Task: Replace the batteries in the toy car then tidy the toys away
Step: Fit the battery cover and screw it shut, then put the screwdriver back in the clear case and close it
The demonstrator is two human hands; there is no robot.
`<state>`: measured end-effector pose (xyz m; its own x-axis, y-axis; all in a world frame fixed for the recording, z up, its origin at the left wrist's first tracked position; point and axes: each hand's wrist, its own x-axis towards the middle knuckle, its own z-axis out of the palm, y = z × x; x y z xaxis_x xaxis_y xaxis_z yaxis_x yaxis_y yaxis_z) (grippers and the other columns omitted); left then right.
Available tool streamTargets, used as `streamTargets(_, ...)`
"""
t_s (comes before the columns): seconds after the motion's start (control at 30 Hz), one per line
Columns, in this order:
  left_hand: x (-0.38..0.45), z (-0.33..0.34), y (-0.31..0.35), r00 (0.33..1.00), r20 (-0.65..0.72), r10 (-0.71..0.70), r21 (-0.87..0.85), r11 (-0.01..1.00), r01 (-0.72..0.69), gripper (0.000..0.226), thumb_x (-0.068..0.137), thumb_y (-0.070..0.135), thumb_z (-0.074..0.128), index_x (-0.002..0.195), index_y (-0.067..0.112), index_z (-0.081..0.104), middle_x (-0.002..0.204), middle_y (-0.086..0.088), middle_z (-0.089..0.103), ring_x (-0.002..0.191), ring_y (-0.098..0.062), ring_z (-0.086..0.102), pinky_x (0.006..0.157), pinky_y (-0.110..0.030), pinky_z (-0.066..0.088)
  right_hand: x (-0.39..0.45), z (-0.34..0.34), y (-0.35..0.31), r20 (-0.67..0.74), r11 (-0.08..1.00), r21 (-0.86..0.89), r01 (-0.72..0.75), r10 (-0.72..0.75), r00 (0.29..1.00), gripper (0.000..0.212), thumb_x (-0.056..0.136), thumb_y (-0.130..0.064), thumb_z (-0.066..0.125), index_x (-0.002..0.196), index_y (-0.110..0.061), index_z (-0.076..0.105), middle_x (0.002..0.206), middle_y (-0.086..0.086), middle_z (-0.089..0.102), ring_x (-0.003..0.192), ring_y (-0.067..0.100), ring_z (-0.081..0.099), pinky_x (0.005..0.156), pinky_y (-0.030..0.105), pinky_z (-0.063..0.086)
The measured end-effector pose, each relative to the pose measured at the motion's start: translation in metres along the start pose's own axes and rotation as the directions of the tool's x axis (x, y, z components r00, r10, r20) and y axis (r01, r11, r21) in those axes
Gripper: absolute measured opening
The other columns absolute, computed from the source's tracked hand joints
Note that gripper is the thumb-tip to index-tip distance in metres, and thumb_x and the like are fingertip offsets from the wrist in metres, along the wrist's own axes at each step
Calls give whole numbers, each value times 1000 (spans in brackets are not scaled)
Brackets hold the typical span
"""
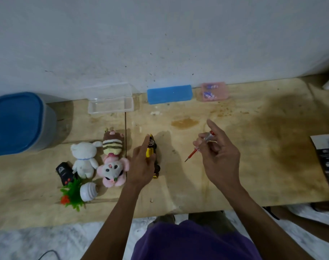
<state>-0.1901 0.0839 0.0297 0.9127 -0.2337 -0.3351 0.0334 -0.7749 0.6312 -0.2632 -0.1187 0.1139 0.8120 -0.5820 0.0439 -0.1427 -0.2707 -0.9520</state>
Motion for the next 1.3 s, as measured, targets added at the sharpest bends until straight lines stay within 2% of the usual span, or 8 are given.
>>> streamTargets(0.13, 0, 3, 5, 994, -78, -79, -88, 994, 72, 77, 92, 33, 68, 156, 31, 27, 133, -13, 58, 120, -31, 55, 94, -41, 46, -7, -4, -1, 3, 1000, -10, 4, -4, 1000, 52, 92, -5, 68, 142, -12, 53, 98, -3, 72, 80, 6, 73, 78, 20, 58)
streamTargets(0.3, 5, 17, 12, 996, 27, -88, -176, 980, 92, 64, 90, 45, 67, 148, 26, 47, 130, -6, 67, 120, -28, 61, 89, -30, 45, -26, -9, -5, -15, 999, -54, 4, -5, 1000, 53, 92, -6, 68, 142, -13, 52, 100, -2, 73, 84, 4, 73, 75, 17, 58)
streamTargets(0.47, 7, 32, 28, 975, 23, -223, -3, 975, 223, 72, 84, 56, 68, 148, 40, 41, 122, -14, 53, 109, -37, 59, 88, -40, 47, -49, -9, -7, -63, 997, -66, -30, 26, 998, 52, 92, -7, 68, 142, -12, 52, 98, -9, 72, 83, 3, 73, 73, 13, 56)
streamTargets(0.7, 6, 48, 47, 977, 18, -212, 240, 950, 201, 66, 86, 58, 64, 146, 41, 41, 126, -12, 43, 118, -38, 49, 78, -45, 47, -48, -16, -4, -62, 993, -16, -117, 115, 991, 53, 92, -10, 69, 141, -21, 53, 97, -15, 71, 81, 1, 72, 74, 17, 58)
streamTargets(0.9, 14, 51, 43, 981, 50, -187, 261, 951, 168, 69, 91, 56, 59, 152, 38, 34, 128, -15, 41, 117, -41, 47, 90, -48, 48, -17, -25, 9, 18, 979, 46, -198, 198, 980, 48, 93, -14, 69, 138, -21, 54, 98, -13, 71, 85, -5, 69, 75, 14, 57)
streamTargets(1.03, 17, 42, 37, 974, 108, -201, 198, 964, 177, 77, 85, 51, 71, 152, 33, 38, 130, -17, 44, 116, -40, 55, 102, -41, 45, 4, -29, 30, 68, 923, 133, -362, 356, 932, 38, 88, -20, 75, 122, -20, 58, 98, -6, 75, 85, 9, 74, 75, 36, 62)
streamTargets(1.2, 10, 41, 39, 971, 71, -227, 156, 964, 214, 76, 81, 52, 75, 149, 33, 44, 127, -15, 48, 114, -35, 56, 98, -41, 49, 23, -20, 44, 139, 772, 247, -585, 570, 810, 22, 86, -21, 77, 104, -13, 66, 92, 9, 76, 73, 16, 76, 66, 29, 59)
streamTargets(1.3, 2, 38, 37, 976, 50, -213, 160, 966, 202, 73, 85, 55, 69, 148, 29, 45, 128, -13, 48, 116, -33, 54, 97, -43, 49, 28, -8, 49, 161, 705, 281, -651, 634, 756, 12, 88, -21, 76, 97, -22, 69, 91, 9, 75, 70, 17, 74, 67, 35, 59)
